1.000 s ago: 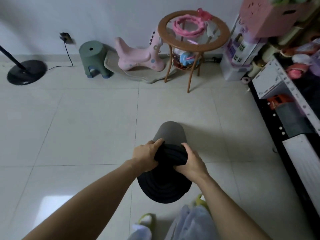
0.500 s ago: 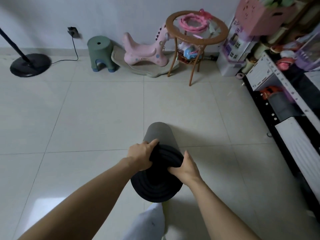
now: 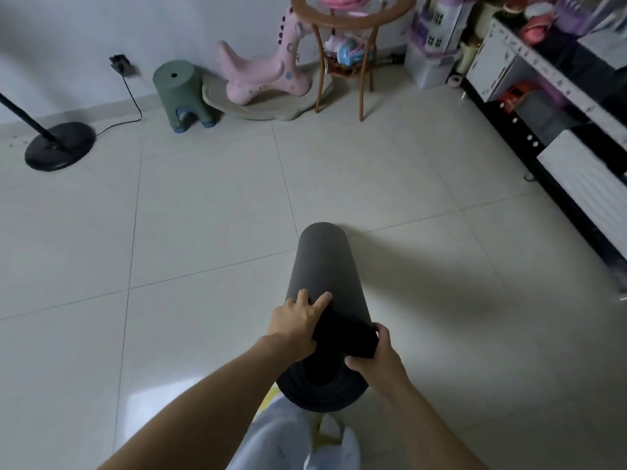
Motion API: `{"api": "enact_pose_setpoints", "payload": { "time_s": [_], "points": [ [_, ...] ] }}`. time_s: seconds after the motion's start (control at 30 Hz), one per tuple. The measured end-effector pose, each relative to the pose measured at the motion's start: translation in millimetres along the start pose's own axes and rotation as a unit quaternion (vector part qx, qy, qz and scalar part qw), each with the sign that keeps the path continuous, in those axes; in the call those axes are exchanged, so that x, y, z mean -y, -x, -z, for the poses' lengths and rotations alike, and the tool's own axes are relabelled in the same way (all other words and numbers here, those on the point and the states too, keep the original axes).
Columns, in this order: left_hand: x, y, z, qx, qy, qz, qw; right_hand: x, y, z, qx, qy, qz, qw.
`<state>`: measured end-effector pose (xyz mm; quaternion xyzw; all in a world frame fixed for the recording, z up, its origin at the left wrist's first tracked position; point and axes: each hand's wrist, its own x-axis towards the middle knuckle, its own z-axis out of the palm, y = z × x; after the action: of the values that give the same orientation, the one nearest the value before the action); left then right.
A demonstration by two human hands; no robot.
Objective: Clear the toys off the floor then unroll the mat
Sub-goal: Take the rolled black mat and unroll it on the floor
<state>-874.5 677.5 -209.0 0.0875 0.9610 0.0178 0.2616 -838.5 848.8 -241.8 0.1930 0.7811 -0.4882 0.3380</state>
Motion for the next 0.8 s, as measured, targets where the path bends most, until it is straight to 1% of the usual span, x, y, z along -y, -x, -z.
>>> {"api": "enact_pose_setpoints", "payload": {
  "time_s": [0.23,0.43,0.57,0.6,0.8],
  "points": [
    [39,25,-34,-0.031,0.055,0.064,0.996,1,-12,-41,0.031,0.01,0.043,0.999],
    [101,17,-84,-0.062,0.098,0.11,0.987,8,-60,-103,0.031,0.105,0.089,0.99],
    [136,-1,-135,-0.077,0.132,0.149,0.977,-3,-109,-149,0.019,0.19,0.112,0.975],
    [149,-11,-157,-0.081,0.139,0.156,0.975,-11,-127,-166,0.016,0.204,0.117,0.972],
    [192,-66,-262,-0.113,0.176,0.195,0.958,-62,-219,-230,-0.015,0.245,0.169,0.955]
  ]
}}
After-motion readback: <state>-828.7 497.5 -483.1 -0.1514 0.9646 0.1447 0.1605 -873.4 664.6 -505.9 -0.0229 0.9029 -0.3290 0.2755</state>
